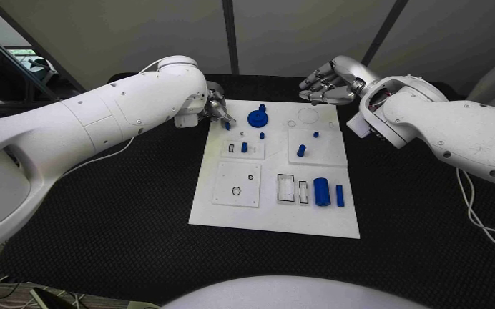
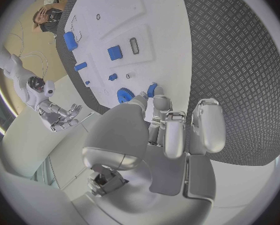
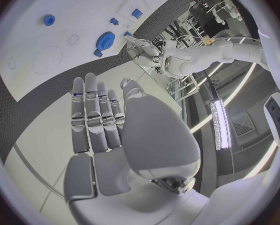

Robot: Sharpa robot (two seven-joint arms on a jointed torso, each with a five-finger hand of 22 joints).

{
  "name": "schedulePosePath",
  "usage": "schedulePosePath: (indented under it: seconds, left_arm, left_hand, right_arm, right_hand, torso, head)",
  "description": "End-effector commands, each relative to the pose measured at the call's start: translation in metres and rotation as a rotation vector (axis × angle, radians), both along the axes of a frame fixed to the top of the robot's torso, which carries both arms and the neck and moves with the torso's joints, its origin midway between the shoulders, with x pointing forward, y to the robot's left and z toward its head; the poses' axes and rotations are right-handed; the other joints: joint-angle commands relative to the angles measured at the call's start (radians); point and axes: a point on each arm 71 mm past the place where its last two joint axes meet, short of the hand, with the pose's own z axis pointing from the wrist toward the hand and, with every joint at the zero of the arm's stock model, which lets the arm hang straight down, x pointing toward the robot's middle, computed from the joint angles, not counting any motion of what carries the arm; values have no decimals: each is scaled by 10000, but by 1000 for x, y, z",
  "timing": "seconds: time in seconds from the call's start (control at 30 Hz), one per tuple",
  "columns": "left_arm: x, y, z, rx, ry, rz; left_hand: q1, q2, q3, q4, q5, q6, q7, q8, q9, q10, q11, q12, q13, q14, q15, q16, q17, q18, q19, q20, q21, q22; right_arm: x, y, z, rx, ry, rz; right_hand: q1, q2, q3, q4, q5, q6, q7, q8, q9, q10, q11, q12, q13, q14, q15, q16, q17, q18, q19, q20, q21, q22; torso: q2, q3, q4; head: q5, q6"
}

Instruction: Assemble the parts on the task board

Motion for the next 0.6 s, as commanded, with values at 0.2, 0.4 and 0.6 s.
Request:
schedulePosePath:
  seconds: [0.2,0.4,0.6]
  left_arm:
    - [0,0,3,-403,-199,26]
    - [-3,3,5,-896,-353,179]
    - [-11,8,10,-1298,-611,204]
  left_hand:
    - [536,160,1411,-491,-6,-147,-20,128,106,111,-51,-57,37,911,-85,10,2282,-41,63,-86,81,241]
    - [263,-168,2377,-685,-17,-206,-45,280,248,200,-39,-53,66,918,-75,23,2300,-46,82,-81,83,293]
    - [-8,-418,3032,-825,-30,-228,-34,383,347,268,-58,-37,94,926,-84,36,2318,-53,105,-80,92,341]
  right_arm:
    - [0,1,1,6,-76,128]
    - [0,1,1,2,-78,116]
    - [1,-2,1,-11,-85,60]
  right_hand:
    - [-91,37,59,16,36,-4,56,47,-1,-87,10,-30,-9,-39,8,-57,-9,111,60,5,-68,-9]
    - [-91,37,59,16,36,-4,56,47,-1,-87,10,-30,-9,-39,8,-57,-9,111,60,5,-68,-9]
    - [-91,37,59,16,36,-4,56,47,-1,-87,10,-30,-9,-39,8,-57,-9,111,60,5,-68,-9]
  torso:
    - [-2,0,-1]
    - [-11,-5,10]
    - [-15,-1,12]
  head:
    - [4,-6]
    - [6,-10]
    - [24,-9]
